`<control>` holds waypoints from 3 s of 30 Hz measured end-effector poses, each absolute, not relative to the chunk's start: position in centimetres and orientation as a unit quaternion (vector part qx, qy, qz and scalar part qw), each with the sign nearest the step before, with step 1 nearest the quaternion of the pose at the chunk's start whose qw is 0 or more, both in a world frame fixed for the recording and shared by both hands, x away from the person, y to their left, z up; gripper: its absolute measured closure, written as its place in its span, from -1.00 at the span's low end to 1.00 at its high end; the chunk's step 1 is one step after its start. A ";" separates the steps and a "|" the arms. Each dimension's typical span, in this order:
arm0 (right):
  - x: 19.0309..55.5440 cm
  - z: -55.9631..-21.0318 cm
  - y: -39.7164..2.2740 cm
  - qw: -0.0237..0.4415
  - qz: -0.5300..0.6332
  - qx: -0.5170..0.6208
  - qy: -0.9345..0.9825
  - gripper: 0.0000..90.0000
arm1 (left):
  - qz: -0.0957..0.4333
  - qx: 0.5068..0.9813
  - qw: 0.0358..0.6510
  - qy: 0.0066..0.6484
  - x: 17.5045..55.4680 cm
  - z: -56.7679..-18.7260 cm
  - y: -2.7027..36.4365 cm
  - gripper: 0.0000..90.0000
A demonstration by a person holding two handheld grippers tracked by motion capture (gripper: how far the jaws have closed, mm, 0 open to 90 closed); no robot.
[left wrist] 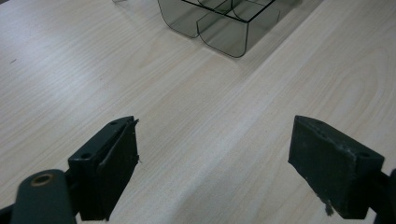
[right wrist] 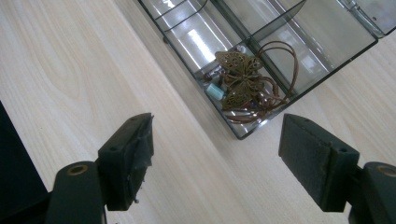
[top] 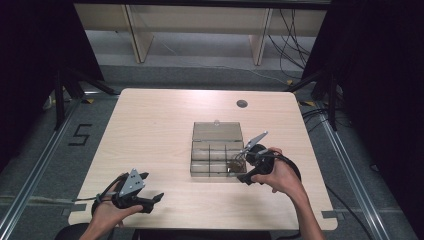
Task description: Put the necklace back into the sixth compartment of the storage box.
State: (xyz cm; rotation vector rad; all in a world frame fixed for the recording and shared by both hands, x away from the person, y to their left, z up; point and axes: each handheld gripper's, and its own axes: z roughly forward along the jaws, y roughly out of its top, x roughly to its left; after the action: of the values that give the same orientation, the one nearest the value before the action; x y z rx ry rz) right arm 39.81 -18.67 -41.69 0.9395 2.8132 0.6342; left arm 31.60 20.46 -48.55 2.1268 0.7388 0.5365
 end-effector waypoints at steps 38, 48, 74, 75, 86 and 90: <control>38.1 -43.4 -19.6 0.071 0.223 0.306 0.923 -0.47 | 0.213 0.841 0.402 0.293 31.6 -48.5 20.5 -0.66; 37.5 -43.8 -19.8 0.077 0.222 0.314 0.920 -0.48 | 0.215 0.840 0.402 0.293 31.5 -48.4 20.5 -0.66; 36.4 -44.9 -20.5 0.078 0.226 0.315 0.918 -0.49 | 0.208 0.839 0.402 0.301 31.5 -48.5 20.5 -0.66; 36.4 -44.9 -20.5 0.079 0.226 0.317 0.918 -0.49 | 0.208 0.839 0.403 0.301 31.5 -48.5 20.4 -0.66; 35.9 -45.6 -20.7 0.075 0.227 0.326 0.915 -0.49 | 0.212 0.840 0.401 0.297 31.5 -48.4 20.5 -0.66; 35.7 -45.8 -20.8 0.073 0.228 0.333 0.912 -0.49 | 0.213 0.841 0.400 0.296 31.5 -48.4 20.5 -0.66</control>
State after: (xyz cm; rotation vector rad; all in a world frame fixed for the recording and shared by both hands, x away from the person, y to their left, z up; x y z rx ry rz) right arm 35.68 -20.78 -45.75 1.0001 2.7389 0.6833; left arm 31.49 20.51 -48.42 2.1264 0.7498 0.5387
